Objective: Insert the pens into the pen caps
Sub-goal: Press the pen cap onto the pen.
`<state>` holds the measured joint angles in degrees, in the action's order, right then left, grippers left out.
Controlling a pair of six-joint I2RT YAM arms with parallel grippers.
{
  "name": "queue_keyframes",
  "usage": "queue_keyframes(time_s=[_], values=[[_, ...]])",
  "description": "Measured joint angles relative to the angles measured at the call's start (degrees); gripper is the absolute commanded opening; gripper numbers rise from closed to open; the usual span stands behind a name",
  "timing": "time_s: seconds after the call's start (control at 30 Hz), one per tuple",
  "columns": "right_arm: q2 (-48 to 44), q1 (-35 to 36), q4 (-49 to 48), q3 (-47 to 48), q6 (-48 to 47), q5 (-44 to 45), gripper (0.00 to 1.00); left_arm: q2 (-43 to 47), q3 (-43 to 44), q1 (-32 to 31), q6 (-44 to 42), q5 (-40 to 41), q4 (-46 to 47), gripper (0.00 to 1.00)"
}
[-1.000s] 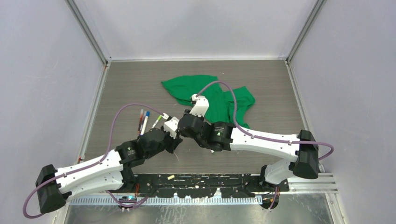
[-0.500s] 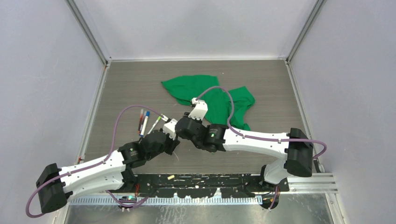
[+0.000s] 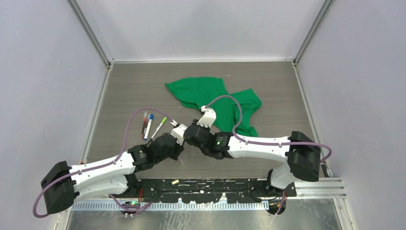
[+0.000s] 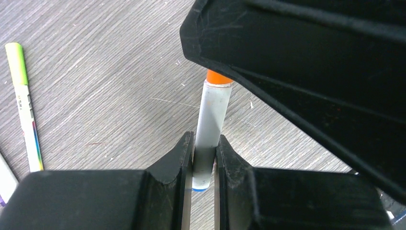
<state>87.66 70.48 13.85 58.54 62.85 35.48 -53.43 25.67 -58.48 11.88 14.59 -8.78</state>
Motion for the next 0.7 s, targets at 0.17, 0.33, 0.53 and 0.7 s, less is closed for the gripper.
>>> queue_keyframes(time_s=[0.17, 0.33, 0.53, 0.7], values=[[0.3, 0.0, -1.5, -2.0, 1.1, 1.9, 0.00, -2.6, 0.0, 0.1, 0.0, -0.7, 1.9, 0.00], [-0.1, -0.1, -5.8, -5.7, 2.3, 2.8, 0.00, -3.4, -1.0, -0.6, -1.2, -2.5, 3.9, 0.00], [-3.5, -0.6, -8.3, -10.2, 4.1, 1.6, 0.00, -4.5, -1.3, -1.5, -4.2, -4.1, 5.9, 0.00], [-10.4, -1.4, -7.4, -13.1, 4.8, 0.5, 0.00, -4.0, -1.3, -2.1, -5.8, -4.7, 9.8, 0.00]])
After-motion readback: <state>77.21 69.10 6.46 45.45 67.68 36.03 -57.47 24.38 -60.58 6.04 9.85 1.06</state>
